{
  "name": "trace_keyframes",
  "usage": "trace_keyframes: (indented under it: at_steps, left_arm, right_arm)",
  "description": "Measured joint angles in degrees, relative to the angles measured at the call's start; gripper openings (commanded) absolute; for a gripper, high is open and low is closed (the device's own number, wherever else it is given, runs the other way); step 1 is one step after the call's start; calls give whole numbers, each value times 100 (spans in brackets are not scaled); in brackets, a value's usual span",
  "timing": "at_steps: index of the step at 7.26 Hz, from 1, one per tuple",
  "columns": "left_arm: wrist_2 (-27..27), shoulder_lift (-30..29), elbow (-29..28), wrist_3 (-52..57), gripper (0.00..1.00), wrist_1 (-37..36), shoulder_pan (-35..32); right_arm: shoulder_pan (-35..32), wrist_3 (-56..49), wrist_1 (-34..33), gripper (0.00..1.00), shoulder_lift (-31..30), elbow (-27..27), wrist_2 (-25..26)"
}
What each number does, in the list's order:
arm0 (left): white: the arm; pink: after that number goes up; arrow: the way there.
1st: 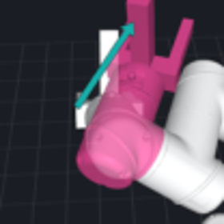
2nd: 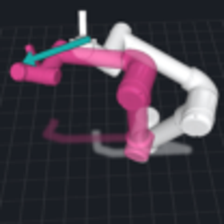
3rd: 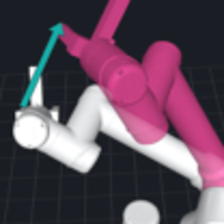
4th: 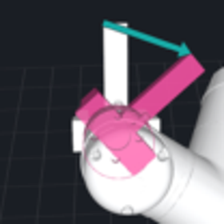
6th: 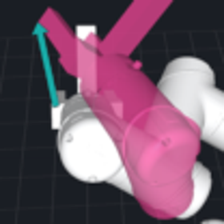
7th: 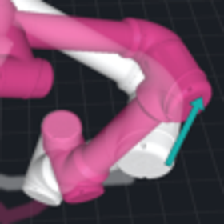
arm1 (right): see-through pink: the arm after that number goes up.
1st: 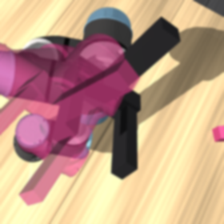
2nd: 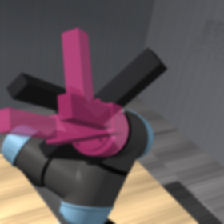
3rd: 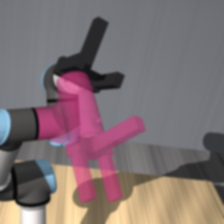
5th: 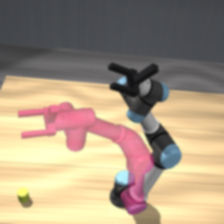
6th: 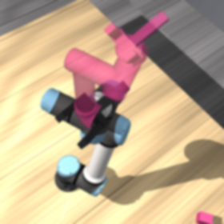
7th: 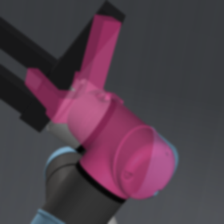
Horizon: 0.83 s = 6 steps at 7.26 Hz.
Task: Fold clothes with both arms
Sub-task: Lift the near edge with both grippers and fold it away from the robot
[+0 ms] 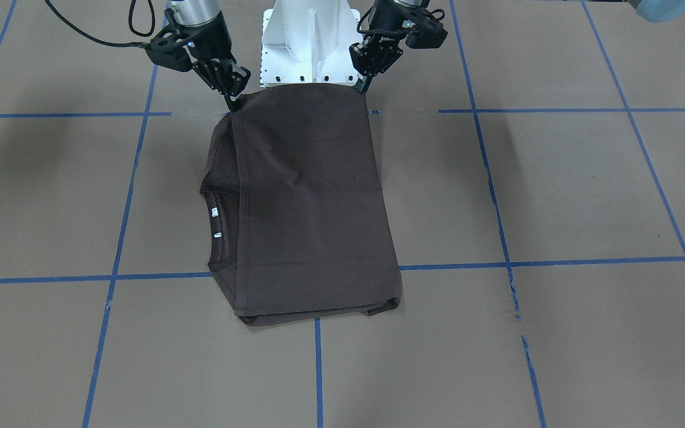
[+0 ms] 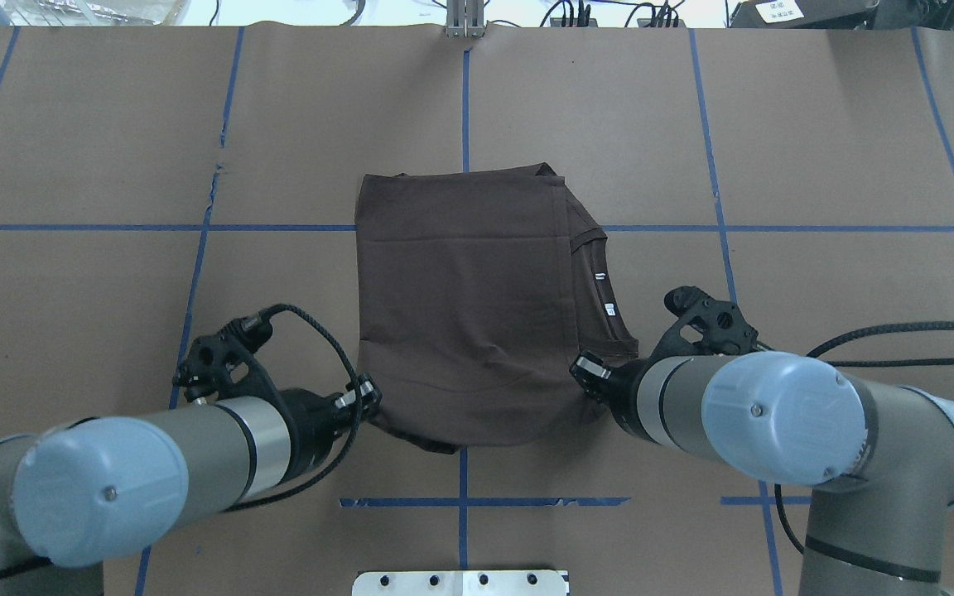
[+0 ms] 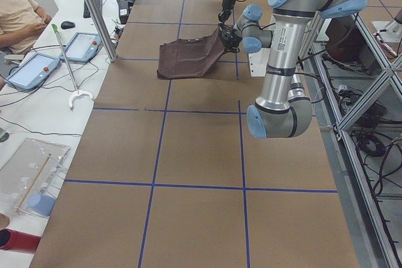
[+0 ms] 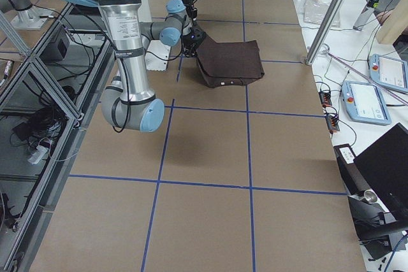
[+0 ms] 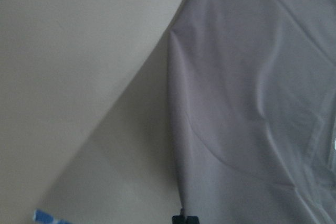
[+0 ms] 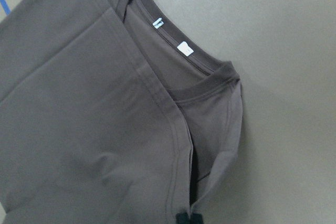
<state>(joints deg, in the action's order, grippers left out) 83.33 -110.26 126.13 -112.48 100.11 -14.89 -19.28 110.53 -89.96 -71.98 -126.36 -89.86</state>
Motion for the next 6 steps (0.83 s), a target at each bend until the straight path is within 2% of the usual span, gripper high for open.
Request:
trace_keyframes:
  at_steps: [1, 3, 6]
  left_arm:
    - [85, -190, -218, 375, 0, -55, -430]
    - [259, -537, -796, 964, 0, -49, -1071]
    - [297, -1073, -1902, 1587, 0, 277, -1747]
  right_arm:
    - [-383, -318, -22, 0, 309, 308, -115]
    - [-1230, -661, -5, 0, 1101, 1287, -555]
    - [-1858, -1102, 22, 0, 2028, 2724, -864]
